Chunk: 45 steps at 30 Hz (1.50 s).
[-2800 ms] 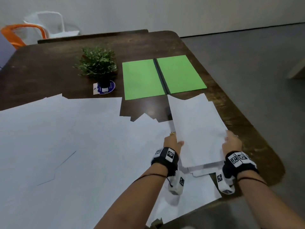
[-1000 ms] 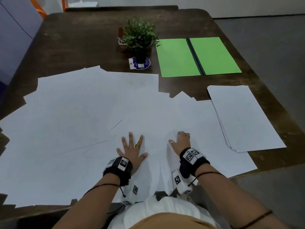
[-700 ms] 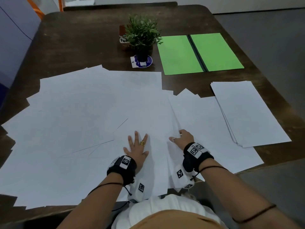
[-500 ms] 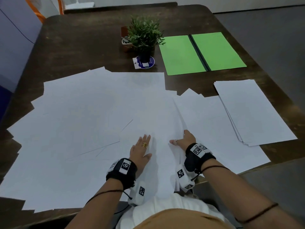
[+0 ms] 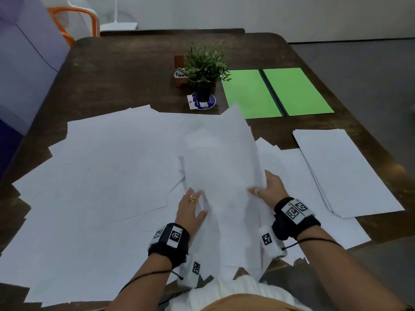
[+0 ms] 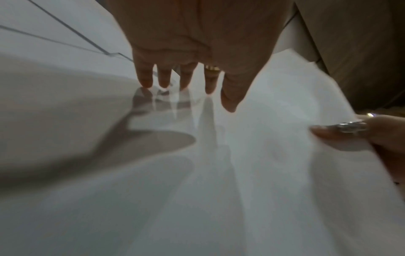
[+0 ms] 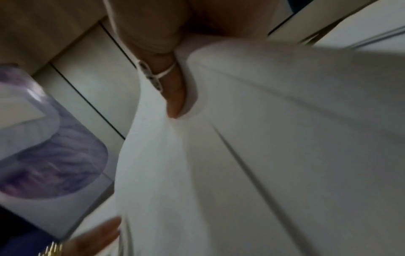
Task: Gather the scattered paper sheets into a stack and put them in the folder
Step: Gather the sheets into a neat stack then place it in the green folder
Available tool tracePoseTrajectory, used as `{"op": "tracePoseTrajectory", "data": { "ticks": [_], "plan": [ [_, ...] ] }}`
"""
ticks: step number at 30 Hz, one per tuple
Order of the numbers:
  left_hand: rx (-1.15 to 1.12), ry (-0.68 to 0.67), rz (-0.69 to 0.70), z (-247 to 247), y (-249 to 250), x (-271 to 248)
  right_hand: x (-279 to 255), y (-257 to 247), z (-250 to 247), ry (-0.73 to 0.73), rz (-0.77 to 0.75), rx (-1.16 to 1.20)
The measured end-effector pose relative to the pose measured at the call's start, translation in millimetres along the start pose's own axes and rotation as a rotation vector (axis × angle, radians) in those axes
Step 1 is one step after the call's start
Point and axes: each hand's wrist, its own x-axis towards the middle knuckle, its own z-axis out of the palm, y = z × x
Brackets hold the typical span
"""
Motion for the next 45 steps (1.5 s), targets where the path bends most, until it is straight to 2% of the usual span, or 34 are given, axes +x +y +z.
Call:
{"op": "tracePoseTrajectory", "data": {
  "ticks": [3,5,7,9,13,15,16,18,21,22,24,25,27,29,31,35,41,45],
  "plan": [
    [-0.176,0.172,-0.124,-16,10,6,2,-16,-28,0.032,-0.02,0.236],
    [-0.37,0.228,-0.141,-27,17,11,3,-23,-42,0.039,-0.033,0.342],
    [-0.525,0.211,-0.114,-37,24,18,5,-22,-50,0.034,-0.03,0.394],
    [-0.523,0.161,-0.104,-43,31,26,8,-16,-50,0.007,-0.001,0.385],
    [-0.585,0.053,-0.177,-24,38,38,8,11,-30,-0.148,0.21,0.472],
    [-0.481,0.083,-0.25,-4,36,38,6,29,-16,-0.253,0.313,0.455],
    [-0.425,0.114,-0.285,5,34,37,7,39,-11,-0.277,0.31,0.358],
    [-0.406,0.188,-0.323,15,32,35,12,56,-2,-0.201,0.264,0.143],
    [-0.444,0.338,-0.343,10,33,33,19,67,6,-0.037,0.244,0.09],
    [-0.364,0.399,-0.323,5,29,33,22,69,8,-0.011,0.241,0.102],
    [-0.04,0.443,-0.275,-12,17,32,25,68,11,-0.008,0.222,0.047],
    [0.156,0.408,-0.285,-22,10,32,26,65,13,-0.015,0.216,0.005],
    [0.446,0.265,-0.398,-40,-8,33,28,61,19,-0.001,0.197,-0.024],
    [0.519,0.158,-0.537,-52,-21,31,28,53,27,0.032,0.154,0.007],
    [0.49,0.104,-0.591,-57,-32,27,31,42,32,0.042,0.113,0.018],
    [0.494,0.053,-0.533,-63,-51,12,49,24,42,0.009,0.061,-0.077],
    [0.561,0.075,-0.383,-78,-69,2,60,14,55,-0.033,0.03,-0.076],
    [0.632,0.047,-0.355,-83,-74,6,63,5,61,-0.035,0.03,-0.054]
  ]
}}
